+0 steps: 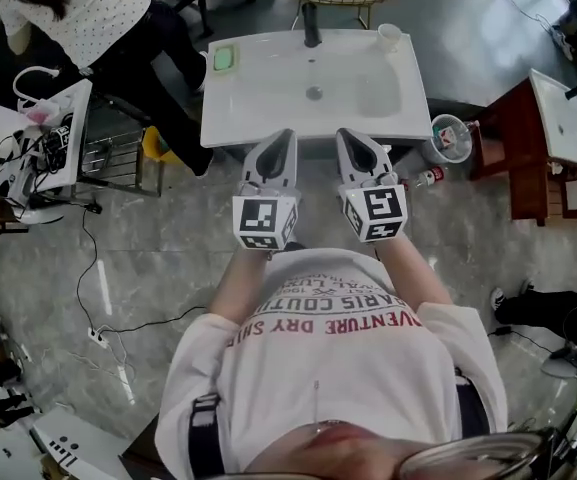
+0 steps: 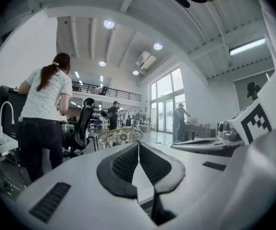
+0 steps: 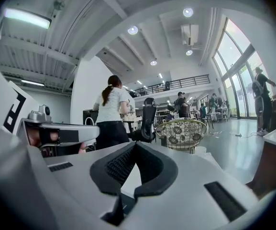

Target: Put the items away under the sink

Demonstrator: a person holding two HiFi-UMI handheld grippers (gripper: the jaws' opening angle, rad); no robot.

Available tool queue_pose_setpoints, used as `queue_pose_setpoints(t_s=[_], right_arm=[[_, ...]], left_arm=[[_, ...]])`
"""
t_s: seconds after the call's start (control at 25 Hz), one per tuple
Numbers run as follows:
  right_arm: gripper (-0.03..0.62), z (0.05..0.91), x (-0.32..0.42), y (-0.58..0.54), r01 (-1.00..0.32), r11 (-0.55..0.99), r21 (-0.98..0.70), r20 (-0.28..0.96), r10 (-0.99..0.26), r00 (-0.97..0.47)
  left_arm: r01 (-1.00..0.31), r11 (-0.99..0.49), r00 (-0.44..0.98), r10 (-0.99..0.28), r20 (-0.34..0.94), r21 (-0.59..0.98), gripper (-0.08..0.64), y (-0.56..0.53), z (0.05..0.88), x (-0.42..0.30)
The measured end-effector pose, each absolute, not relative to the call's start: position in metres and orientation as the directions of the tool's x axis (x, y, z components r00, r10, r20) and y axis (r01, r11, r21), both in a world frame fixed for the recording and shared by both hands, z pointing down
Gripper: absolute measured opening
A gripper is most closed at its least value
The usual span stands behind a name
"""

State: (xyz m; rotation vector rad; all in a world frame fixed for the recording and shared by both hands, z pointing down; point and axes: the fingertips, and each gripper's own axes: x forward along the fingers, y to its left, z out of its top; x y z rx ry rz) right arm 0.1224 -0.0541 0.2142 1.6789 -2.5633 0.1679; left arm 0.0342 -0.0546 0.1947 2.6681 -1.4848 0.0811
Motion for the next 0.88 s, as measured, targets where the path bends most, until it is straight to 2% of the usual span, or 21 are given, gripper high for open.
queue_pose_setpoints(t_s=[0.48,0.88], right_arm=[[0.025,0.201,0.141,-0.033,-0.925,0.370,-0.087,0.083,-0.923,-0.377],[0.025,0.218,0.157,-0.017,-0.934,0.349,-0.077,0.116,-0.927,-0.356]], left_arm=[[-0.849,-0.528,0.528,-0.846,0.066,0.033,0.028,-0.033,0.184,0.042],[-0.848,-0.529,0.530,-0.841,0.107,0.035,0.028,-0.018,0.203,0.050]])
